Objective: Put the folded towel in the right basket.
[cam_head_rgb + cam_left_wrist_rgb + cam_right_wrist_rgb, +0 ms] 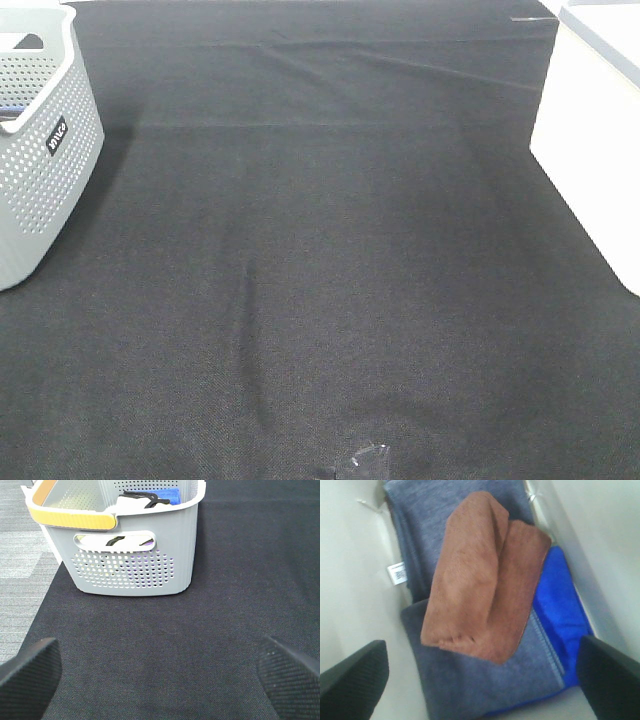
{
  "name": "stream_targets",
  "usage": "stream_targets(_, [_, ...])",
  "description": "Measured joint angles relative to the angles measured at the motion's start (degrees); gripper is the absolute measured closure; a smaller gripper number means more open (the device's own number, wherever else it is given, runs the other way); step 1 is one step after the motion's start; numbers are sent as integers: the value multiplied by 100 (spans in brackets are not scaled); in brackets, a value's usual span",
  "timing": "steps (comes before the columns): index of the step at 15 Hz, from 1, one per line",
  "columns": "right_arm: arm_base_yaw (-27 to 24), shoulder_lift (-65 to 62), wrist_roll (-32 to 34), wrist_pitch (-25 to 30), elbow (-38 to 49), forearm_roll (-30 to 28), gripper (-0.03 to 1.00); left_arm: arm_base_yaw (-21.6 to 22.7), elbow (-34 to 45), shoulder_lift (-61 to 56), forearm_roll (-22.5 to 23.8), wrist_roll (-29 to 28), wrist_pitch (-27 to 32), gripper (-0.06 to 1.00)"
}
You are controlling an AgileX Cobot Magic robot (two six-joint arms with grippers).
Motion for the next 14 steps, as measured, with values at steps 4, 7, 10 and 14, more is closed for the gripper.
stream_targets(4, [1392, -791, 223, 596, -189, -218, -1, 0, 0, 0, 0, 0, 0, -5])
stream_targets(7, [1891, -1352, 642, 642, 29, -344, -1, 0, 0, 0, 0, 0, 0, -5])
stream_targets(10, [1891, -3123, 808, 390, 1650, -493, -1, 0, 0, 0, 0, 0, 0, -5])
stream_targets(14, [1891, -6234, 819, 92, 4240, -521, -1, 0, 0, 0, 0, 0, 0, -5])
